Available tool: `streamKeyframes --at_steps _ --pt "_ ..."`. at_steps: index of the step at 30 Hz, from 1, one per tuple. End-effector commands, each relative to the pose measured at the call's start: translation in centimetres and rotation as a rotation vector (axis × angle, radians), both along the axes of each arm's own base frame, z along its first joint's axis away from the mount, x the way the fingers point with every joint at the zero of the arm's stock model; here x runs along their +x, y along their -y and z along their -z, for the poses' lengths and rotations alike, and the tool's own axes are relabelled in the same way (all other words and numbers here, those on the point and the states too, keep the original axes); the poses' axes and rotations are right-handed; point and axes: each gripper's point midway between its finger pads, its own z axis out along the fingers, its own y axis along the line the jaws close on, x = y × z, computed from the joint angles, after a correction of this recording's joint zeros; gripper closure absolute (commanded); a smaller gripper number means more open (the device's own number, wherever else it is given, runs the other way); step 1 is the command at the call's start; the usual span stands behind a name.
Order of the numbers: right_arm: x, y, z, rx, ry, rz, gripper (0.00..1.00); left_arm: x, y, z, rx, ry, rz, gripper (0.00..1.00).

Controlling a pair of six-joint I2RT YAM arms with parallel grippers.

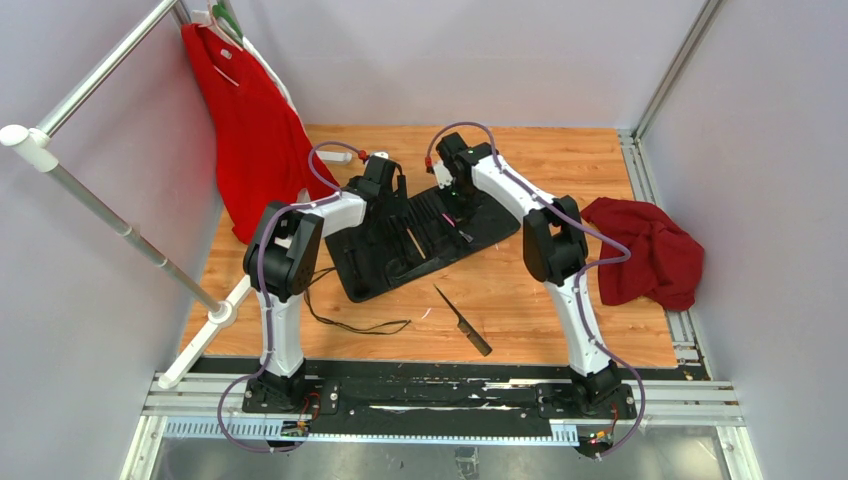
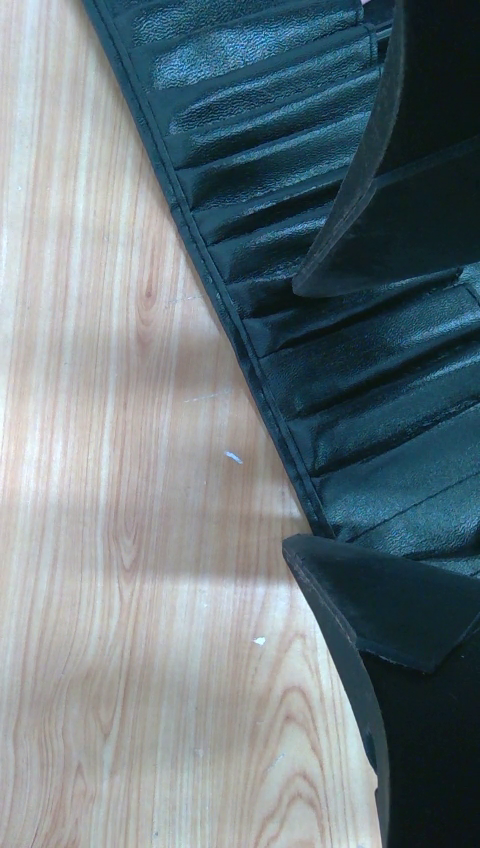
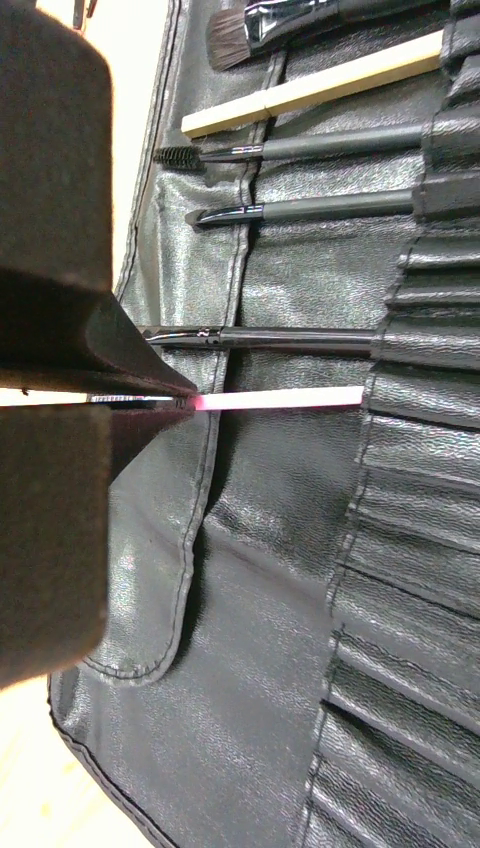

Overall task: Organize the makeup
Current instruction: Place the makeup brush in the storage box.

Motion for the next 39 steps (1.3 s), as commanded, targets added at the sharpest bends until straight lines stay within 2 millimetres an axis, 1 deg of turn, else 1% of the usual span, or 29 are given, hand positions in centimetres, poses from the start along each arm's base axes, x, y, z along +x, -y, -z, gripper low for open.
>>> streamKeyframes --at_steps 1,12,22,23,24,25,27,29,33,39 --pt "1.5 -0.3 -0.1 0.030 0.019 0.017 0.99 -4.0 -0.2 5.1 -0.009 -0.185 0.030 0.07" --pt "3.9 -2.0 0.4 0.088 0.085 0.008 0.99 -3.9 -0.2 5.1 -0.011 -0.184 0.031 0.07" --pt "4.9 -2.7 1.2 0.113 0.113 0.000 0.99 -3.9 -0.2 5.1 -0.009 -0.184 0.032 0.07" --pt "4.9 -2.7 1.2 0.116 0.117 -0.001 0.99 -4.0 -0.2 5.1 -0.009 -0.185 0.033 0.07" --pt "4.9 -2.8 1.2 0.118 0.118 0.001 0.93 -4.0 -0.2 5.1 -0.009 -0.185 0.032 0.07" --pt "5.0 -2.7 1.1 0.119 0.125 0.004 0.84 -3.9 -0.2 5.1 -0.009 -0.184 0.033 0.07" --pt "5.0 -2.6 0.6 0.117 0.139 0.011 0.72 -3.9 -0.2 5.1 -0.010 -0.184 0.033 0.07" --pt "5.0 -2.2 -0.3 0.114 0.161 0.022 0.67 -3.9 -0.2 5.1 -0.010 -0.184 0.031 0.07" --pt "5.2 -1.5 -2.8 0.101 0.228 0.037 0.63 -4.0 -0.2 5.1 -0.010 -0.184 0.032 0.07" --pt "5.2 0.0 -7.2 0.079 0.328 0.067 0.62 -4.0 -0.2 5.1 -0.010 -0.185 0.032 0.07"
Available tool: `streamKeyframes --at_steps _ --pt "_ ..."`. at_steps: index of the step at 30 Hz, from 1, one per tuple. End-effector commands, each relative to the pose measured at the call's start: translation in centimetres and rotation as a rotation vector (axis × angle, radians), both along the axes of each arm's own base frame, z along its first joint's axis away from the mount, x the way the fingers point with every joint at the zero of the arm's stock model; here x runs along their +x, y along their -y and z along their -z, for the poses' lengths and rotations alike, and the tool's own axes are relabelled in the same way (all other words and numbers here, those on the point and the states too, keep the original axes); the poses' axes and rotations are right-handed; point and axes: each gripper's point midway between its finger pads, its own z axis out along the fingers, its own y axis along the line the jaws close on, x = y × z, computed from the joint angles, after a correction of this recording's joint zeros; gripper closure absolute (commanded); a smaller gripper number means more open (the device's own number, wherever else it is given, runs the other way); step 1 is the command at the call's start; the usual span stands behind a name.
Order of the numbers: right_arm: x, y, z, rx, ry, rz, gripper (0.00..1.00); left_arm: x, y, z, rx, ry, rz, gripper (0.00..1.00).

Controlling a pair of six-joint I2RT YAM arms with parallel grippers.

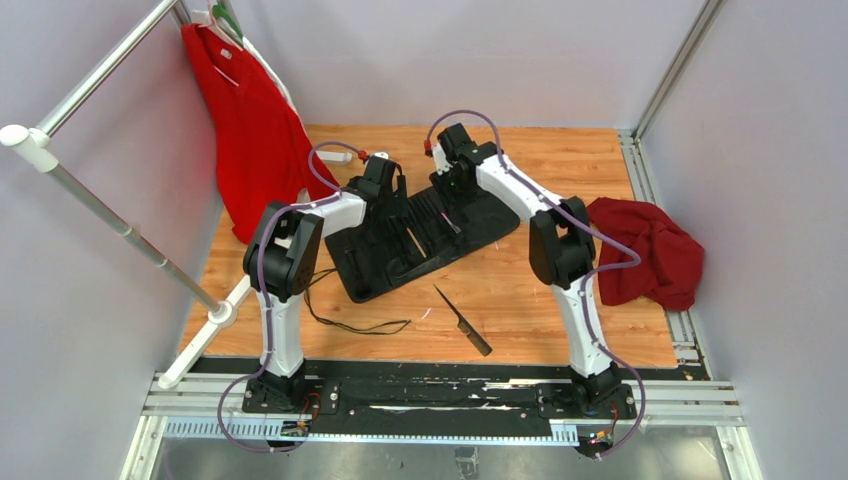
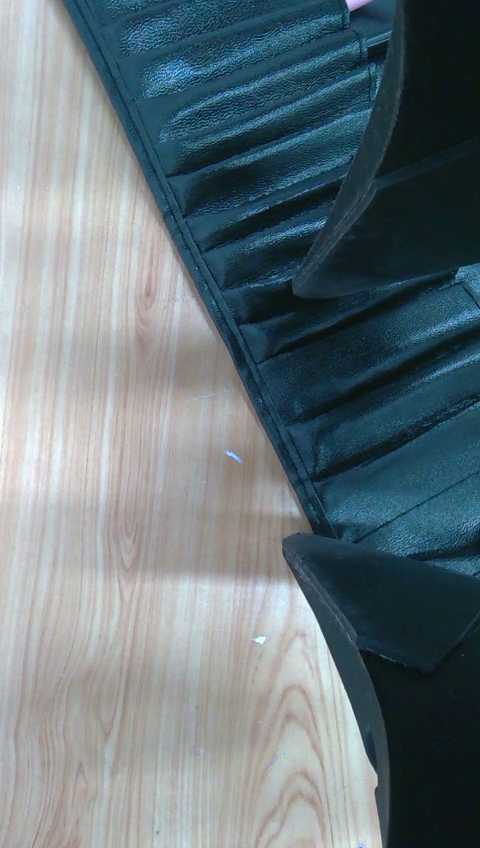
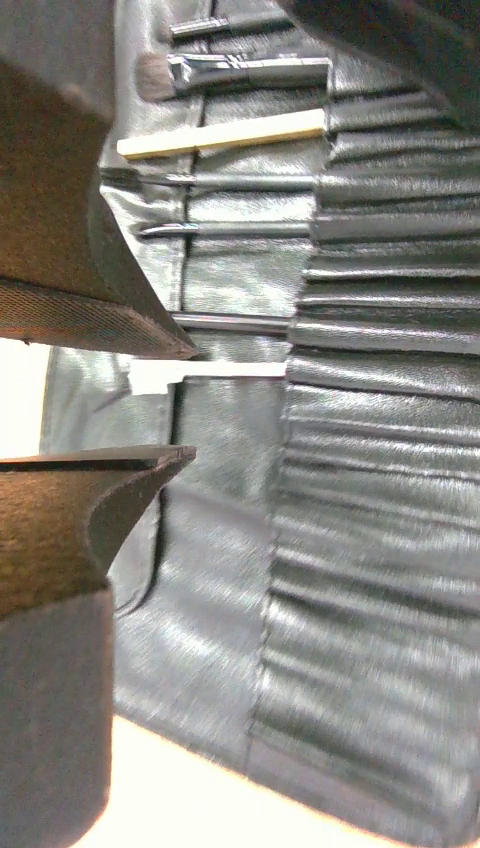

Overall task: Organize the makeup
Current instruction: Place the makeup brush in the storage box.

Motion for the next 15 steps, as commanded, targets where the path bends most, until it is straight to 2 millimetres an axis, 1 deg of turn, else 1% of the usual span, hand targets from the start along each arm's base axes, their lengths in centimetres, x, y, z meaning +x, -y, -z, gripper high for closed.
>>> streamKeyframes --at_steps 1,4,6,7,8,11,13,14,15 --pt "0.9 1.8 -6.5 0.011 0.144 0.056 0.62 -4.0 -0.2 5.1 -0.012 -0.187 0.028 0.07" --pt "-0.5 2.3 -8.3 0.021 0.160 0.058 0.62 -3.9 -0.2 5.0 -0.012 -0.186 0.028 0.07" --pt "-2.0 2.5 -9.3 0.027 0.164 0.058 0.62 -3.9 -0.2 5.1 -0.012 -0.186 0.029 0.07" --pt "-2.8 2.6 -9.4 0.025 0.162 0.056 0.62 -3.9 -0.2 5.0 -0.012 -0.186 0.028 0.07" --pt "-3.8 2.6 -10.2 0.030 0.178 0.054 0.62 -3.9 -0.2 5.1 -0.011 -0.186 0.029 0.07" --pt "-6.7 2.6 -10.4 0.022 0.194 0.039 0.61 -3.9 -0.2 5.1 -0.012 -0.186 0.029 0.07" --pt "-9.0 2.7 -9.5 0.007 0.181 0.028 0.61 -3.9 -0.2 5.1 -0.012 -0.187 0.029 0.07" --pt "-10.0 2.8 -9.7 0.000 0.192 0.023 0.61 -3.9 -0.2 5.1 -0.011 -0.189 0.029 0.07" --pt "-11.0 2.8 -9.5 -0.009 0.190 0.013 0.61 -3.9 -0.2 5.1 -0.011 -0.189 0.029 0.07"
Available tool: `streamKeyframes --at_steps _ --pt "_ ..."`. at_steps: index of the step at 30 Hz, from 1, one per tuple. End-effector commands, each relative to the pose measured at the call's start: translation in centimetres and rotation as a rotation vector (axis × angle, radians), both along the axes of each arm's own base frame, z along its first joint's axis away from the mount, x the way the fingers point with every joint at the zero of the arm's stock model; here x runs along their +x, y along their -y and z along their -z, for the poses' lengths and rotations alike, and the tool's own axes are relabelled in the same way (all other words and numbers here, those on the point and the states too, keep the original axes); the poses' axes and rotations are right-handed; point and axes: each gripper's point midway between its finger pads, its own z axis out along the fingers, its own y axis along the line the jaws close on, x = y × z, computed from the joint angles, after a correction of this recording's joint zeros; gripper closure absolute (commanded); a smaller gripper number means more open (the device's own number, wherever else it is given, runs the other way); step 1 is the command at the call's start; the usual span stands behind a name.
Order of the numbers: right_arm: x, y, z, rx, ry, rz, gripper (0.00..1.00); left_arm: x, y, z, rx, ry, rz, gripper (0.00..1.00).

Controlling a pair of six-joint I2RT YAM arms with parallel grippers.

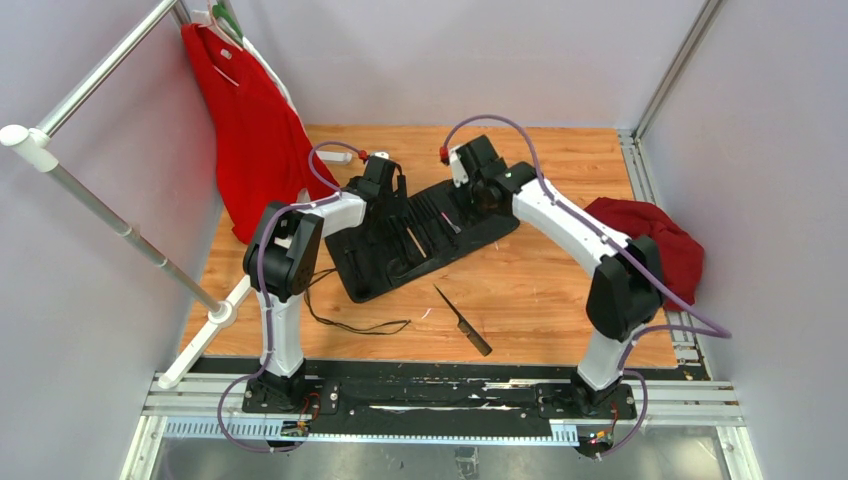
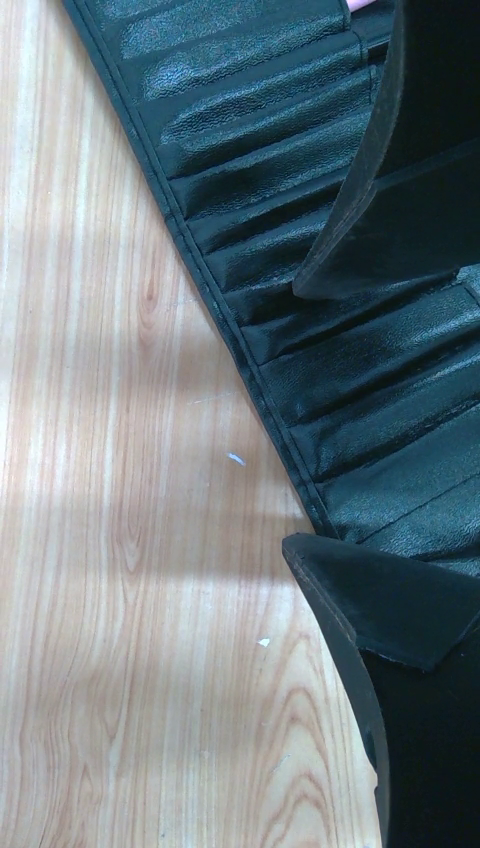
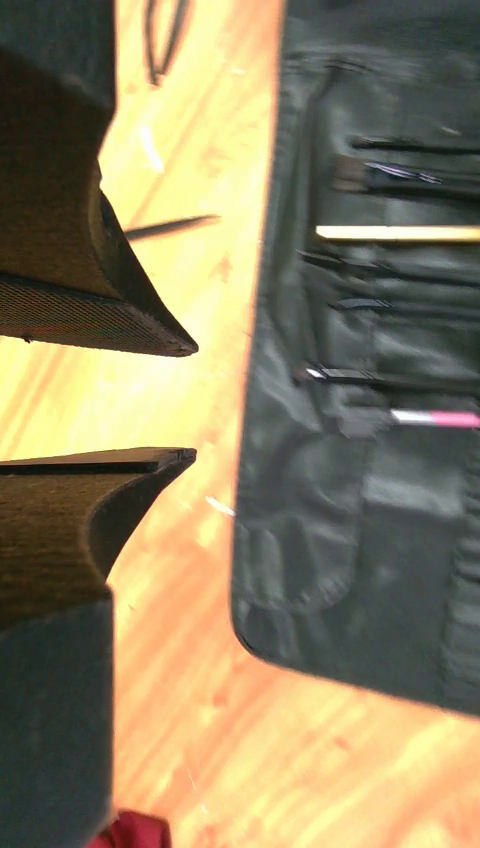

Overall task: Organize the makeup
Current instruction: Place the makeup brush in the storage box.

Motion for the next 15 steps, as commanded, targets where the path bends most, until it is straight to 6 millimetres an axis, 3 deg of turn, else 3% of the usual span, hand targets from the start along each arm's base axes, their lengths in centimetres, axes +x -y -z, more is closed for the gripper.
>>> streamKeyframes --at_steps 1,15 --pt "-4.3 -0.3 1.2 -0.046 0.000 -0.015 0.61 -4.0 -0.2 5.2 -0.009 -0.192 0.025 0.07" --pt "-15.8 3.4 6.4 -0.134 -0.143 -0.018 0.61 -4.0 -0.2 5.1 -0.009 -0.192 0.025 0.07"
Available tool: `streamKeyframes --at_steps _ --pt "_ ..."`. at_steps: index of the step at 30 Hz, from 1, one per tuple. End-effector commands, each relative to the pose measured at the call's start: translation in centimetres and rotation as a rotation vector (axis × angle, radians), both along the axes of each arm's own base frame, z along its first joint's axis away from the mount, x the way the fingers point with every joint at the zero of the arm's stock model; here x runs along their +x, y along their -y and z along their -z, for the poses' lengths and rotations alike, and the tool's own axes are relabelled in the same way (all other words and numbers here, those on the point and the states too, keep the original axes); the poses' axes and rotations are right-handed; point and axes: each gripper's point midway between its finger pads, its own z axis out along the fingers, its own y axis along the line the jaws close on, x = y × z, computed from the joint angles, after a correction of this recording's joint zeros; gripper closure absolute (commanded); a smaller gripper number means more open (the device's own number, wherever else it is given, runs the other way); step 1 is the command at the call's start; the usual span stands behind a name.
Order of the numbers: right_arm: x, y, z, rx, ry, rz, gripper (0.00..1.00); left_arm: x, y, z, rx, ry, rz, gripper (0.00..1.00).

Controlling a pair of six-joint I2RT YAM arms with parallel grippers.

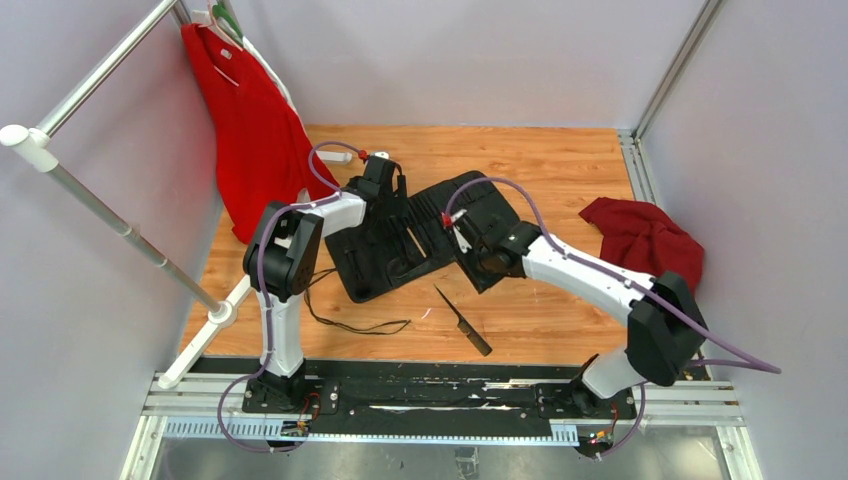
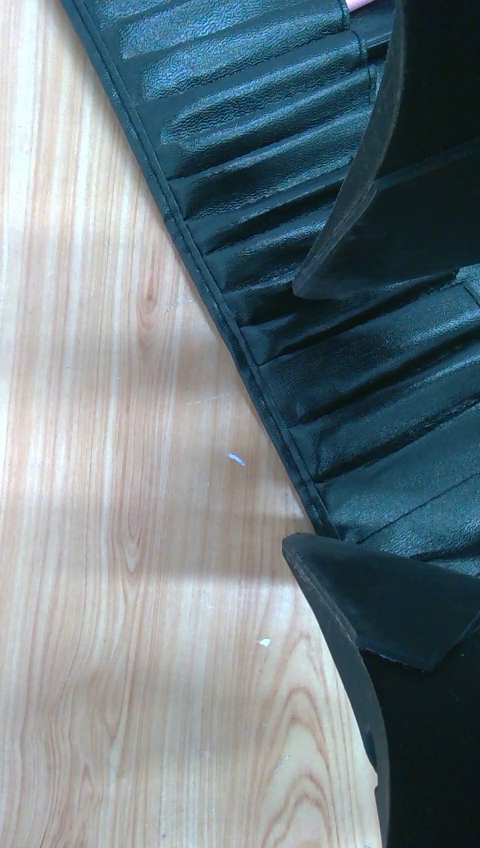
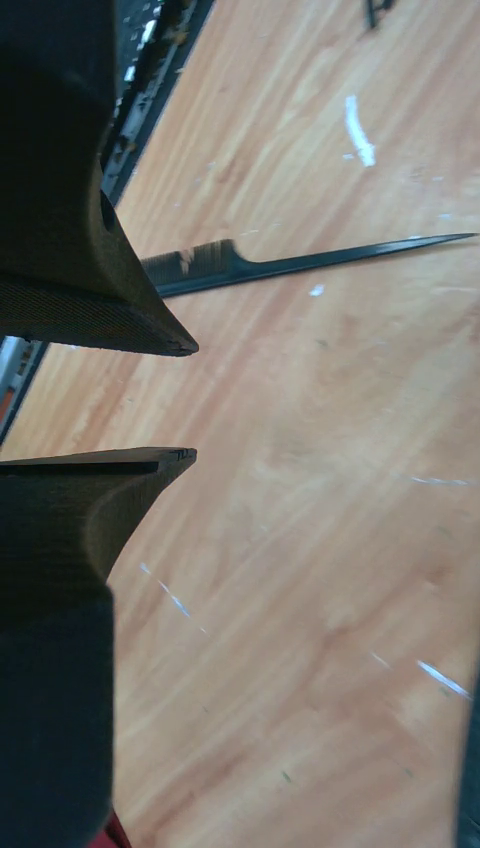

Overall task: Organize the makeup
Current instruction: Place the makeup brush in the storage box, then pick up the makeup tool from the center of the board.

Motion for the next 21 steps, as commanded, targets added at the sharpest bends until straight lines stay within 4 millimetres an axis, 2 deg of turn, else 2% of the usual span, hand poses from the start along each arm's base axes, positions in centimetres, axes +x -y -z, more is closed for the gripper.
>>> streamKeyframes --at_steps 1,5,9,14,21 --pt "-3.4 1.5 0.8 -0.020 -0.027 0.041 0.61 -4.0 -0.2 5.1 -0.009 -0.192 0.022 0.07" --pt "-6.3 2.4 1.6 -0.011 -0.052 0.050 0.60 -4.0 -0.3 5.1 -0.007 -0.193 0.021 0.07" --pt "-8.3 2.9 1.9 -0.006 -0.070 0.053 0.58 -4.0 -0.3 5.1 -0.008 -0.192 0.021 0.07" --pt "-10.0 3.3 2.8 -0.019 -0.097 0.059 0.58 -4.0 -0.3 5.1 -0.007 -0.192 0.021 0.07" --pt "-11.3 3.6 4.1 -0.045 -0.130 0.058 0.58 -3.9 -0.3 5.1 -0.007 -0.192 0.020 0.07"
